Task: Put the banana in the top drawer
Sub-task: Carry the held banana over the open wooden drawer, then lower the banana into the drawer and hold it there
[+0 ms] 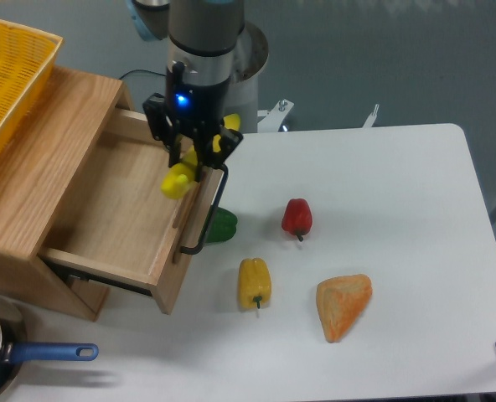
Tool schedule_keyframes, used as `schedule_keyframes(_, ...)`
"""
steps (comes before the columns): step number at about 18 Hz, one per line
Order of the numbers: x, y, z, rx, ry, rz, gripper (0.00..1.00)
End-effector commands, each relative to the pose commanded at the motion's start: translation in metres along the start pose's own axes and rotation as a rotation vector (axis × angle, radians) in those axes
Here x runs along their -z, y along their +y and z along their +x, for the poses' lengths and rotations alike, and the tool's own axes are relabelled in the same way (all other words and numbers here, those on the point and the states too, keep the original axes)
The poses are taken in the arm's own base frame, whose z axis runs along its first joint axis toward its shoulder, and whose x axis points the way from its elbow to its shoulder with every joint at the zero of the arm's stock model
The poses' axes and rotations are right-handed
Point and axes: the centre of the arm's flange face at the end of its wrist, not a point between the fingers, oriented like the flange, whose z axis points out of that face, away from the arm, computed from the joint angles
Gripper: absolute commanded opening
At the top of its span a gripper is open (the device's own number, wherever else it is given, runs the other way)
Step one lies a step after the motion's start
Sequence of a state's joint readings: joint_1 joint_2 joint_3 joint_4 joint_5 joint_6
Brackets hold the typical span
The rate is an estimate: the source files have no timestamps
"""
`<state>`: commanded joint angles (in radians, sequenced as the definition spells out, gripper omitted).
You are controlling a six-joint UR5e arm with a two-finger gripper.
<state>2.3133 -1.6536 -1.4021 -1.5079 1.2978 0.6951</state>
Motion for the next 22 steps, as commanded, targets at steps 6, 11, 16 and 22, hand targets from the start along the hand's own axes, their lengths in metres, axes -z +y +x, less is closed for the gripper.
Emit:
schedule_keyframes(6,-0.018,-0.002,0.013,0.012,0.027,-0.022,0.3)
schedule_keyframes(11,-0.033,-0.002,0.018,0.006,0.04,-0.049,0.3)
schedule_keyframes(16,-0.045,-0.006,0.024,-0.008,0.053,-0.066,0.31)
schedule_keyframes(22,-0.06,-0.011,0.029,-0.021,0.069,-0.086,0.31)
